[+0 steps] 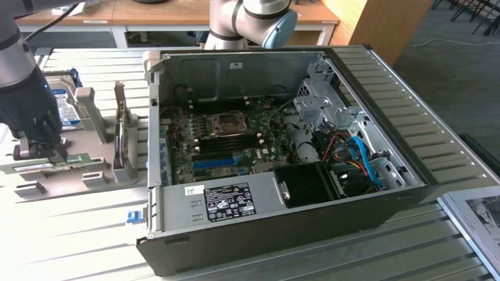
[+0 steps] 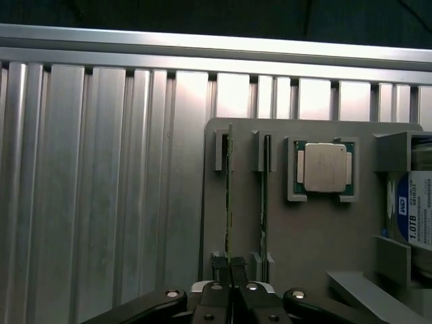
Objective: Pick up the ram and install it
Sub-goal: 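Pick up the ram and move it above insertion slot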
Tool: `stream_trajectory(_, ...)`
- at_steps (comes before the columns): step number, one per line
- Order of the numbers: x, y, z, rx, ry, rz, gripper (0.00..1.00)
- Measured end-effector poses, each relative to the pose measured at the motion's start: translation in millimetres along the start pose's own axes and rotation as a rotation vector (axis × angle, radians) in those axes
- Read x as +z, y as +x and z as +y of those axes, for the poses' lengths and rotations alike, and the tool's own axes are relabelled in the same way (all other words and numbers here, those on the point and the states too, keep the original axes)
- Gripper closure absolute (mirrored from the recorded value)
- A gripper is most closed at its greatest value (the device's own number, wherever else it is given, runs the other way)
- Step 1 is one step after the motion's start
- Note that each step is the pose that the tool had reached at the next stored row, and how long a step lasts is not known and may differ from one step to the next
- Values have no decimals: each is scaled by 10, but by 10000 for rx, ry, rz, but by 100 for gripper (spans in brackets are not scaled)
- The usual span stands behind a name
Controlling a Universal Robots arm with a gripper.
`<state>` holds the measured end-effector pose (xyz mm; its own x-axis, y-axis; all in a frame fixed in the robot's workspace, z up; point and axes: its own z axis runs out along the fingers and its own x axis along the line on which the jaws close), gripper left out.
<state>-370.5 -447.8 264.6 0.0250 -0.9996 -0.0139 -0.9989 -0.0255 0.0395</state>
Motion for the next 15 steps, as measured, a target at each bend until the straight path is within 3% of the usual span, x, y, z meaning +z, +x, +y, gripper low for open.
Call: stream_trajectory(15, -270, -4, 0, 0, 0, 0, 88)
